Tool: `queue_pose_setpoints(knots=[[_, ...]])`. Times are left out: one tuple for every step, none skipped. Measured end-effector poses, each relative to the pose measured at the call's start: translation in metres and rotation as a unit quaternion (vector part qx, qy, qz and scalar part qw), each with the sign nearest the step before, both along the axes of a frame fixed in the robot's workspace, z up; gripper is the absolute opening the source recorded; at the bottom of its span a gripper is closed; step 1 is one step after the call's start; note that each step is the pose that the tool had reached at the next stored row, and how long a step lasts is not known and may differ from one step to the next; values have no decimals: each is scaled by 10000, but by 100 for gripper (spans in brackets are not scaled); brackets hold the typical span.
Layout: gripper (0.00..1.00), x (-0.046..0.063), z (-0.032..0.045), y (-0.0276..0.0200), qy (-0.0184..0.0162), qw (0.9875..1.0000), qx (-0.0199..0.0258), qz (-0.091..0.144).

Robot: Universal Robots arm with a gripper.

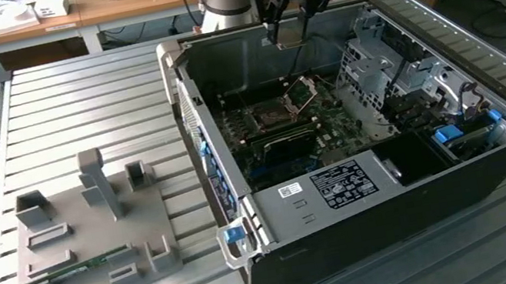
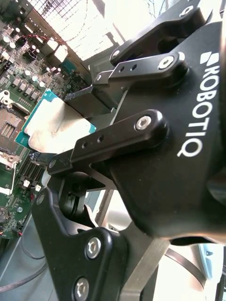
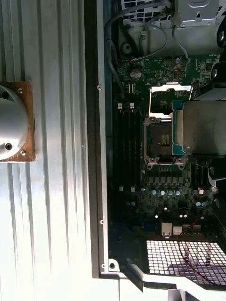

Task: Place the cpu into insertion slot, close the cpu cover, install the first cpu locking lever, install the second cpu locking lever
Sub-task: 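Place the cpu into insertion slot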

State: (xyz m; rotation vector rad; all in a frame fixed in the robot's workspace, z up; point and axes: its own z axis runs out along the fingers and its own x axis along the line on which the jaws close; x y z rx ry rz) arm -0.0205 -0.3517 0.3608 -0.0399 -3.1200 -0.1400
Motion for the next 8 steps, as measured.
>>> queue_pose_setpoints(knots=[[54,0,-3,0,0,10000,1,0],[54,0,-6,0,0,10000,1,0],[54,0,-7,0,0,10000,0,0],[54,0,-7,0,0,10000,0,0],[54,0,-7,0,0,10000,-1,0],[54,0,-8,0,0,10000,0,0],[54,0,-8,0,0,10000,0,0],[54,0,-9,0,0,10000,0,0]])
